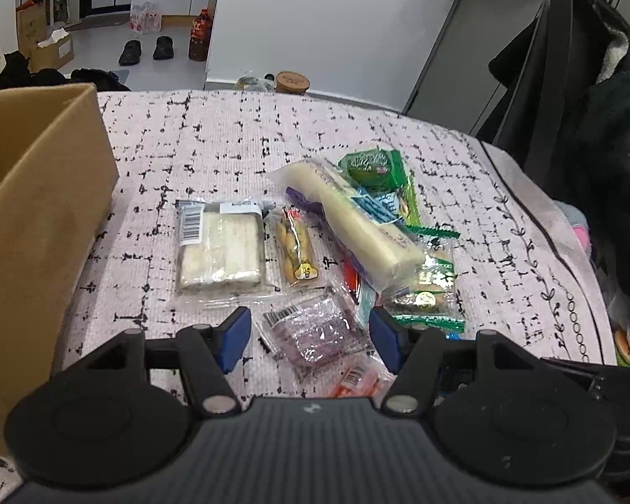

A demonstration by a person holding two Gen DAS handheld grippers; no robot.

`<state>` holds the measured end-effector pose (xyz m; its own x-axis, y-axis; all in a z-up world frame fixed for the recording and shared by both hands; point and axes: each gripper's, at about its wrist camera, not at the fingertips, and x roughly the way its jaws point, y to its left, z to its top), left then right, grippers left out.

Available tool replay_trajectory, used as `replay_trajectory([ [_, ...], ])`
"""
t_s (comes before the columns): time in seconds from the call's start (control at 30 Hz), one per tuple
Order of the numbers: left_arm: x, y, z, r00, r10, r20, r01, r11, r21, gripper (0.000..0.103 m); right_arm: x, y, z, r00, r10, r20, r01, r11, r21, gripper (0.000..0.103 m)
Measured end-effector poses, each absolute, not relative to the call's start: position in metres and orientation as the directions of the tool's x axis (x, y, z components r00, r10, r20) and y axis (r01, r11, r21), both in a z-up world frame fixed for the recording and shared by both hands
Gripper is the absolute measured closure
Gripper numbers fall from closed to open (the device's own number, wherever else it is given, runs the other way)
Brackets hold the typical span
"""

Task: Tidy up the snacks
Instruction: 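Grasp the purple packet with the left tool while the right tool grasps the blue packet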

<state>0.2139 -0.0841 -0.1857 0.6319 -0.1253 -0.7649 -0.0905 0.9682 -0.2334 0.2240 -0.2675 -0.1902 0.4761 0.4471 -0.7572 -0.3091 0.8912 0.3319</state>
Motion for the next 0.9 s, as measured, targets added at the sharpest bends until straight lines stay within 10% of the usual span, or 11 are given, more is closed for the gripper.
replay_trajectory([
  [0.4, 0.225, -0.091, -0.201, 0.599, -0.089, -0.796, -0.114, 0.974, -0.195, 0.042, 0.224, -0.27, -0.19, 0.48, 0.454, -0.751, -0.303, 0.889, 0.344, 0.073],
  [0.9, 0.209, -0.072, -0.188, 0.604, -0.107, -0.79, -0.126, 0.966, -0.227, 0.072, 0.211, -0.268, -0.182, 0.501, 0.479, -0.721, -0.28, 0.878, 0.388, 0.074],
])
